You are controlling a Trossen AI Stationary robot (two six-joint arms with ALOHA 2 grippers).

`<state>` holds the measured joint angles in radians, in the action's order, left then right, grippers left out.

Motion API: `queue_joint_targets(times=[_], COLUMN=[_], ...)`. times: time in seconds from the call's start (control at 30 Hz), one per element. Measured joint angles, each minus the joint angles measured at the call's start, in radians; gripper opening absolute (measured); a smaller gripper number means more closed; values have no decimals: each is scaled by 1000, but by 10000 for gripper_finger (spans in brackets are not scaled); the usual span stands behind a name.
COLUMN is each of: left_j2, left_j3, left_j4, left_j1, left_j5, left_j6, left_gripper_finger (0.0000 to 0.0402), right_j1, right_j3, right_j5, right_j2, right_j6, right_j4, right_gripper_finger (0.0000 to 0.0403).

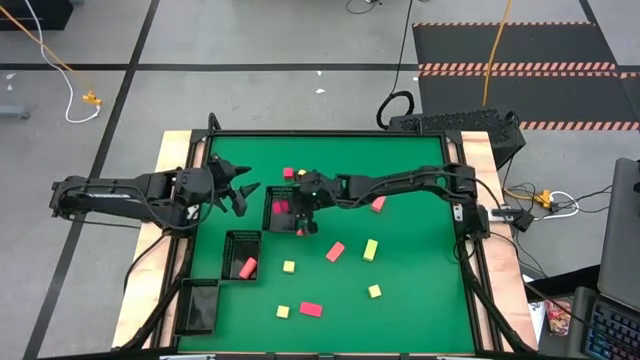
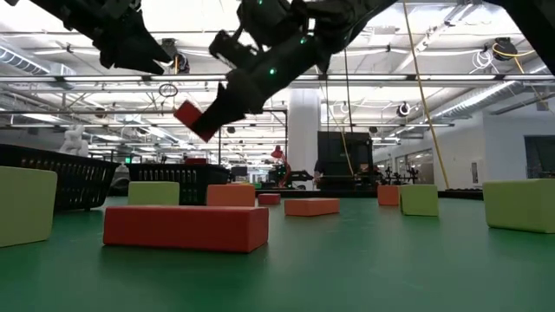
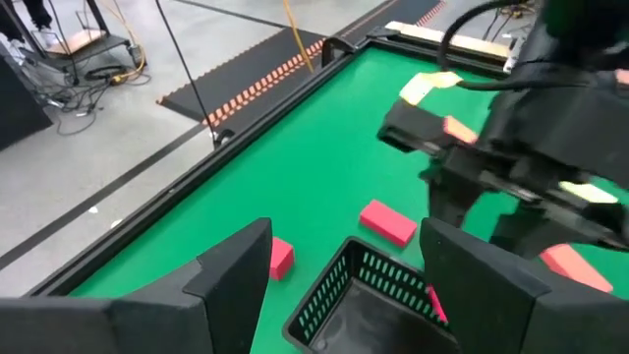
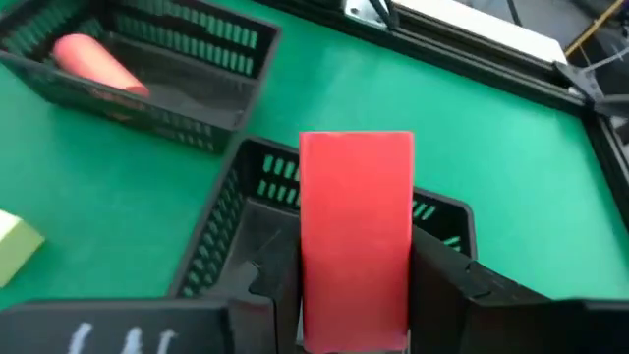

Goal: Sort & place blocks by color
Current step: Put the red block into the top black bin, then put the orange block into the middle black bin

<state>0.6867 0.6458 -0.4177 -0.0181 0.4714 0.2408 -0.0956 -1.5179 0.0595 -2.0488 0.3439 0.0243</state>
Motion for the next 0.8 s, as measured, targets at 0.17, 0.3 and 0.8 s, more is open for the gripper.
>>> queue_joint_targets(times=[0.17,0.3,0.8], left_j2=[-1,0,0], left_j3=[0,0,0], left_j4=[-1,-9,-61], left_j1=[1,2,2], left_j5=[-2,-15,-29], left_j6=[-1,5,43], left_gripper_finger=[255,255,255], right_j1=[-7,-4,82], right_j3=[-1,-1,7], right_j5=[-7,-9,-48], right_j2=[-29,-27,138], right_j6=[-29,-45,-196], right_j4=[13,19,-358], right_gripper_finger=[120,202,359])
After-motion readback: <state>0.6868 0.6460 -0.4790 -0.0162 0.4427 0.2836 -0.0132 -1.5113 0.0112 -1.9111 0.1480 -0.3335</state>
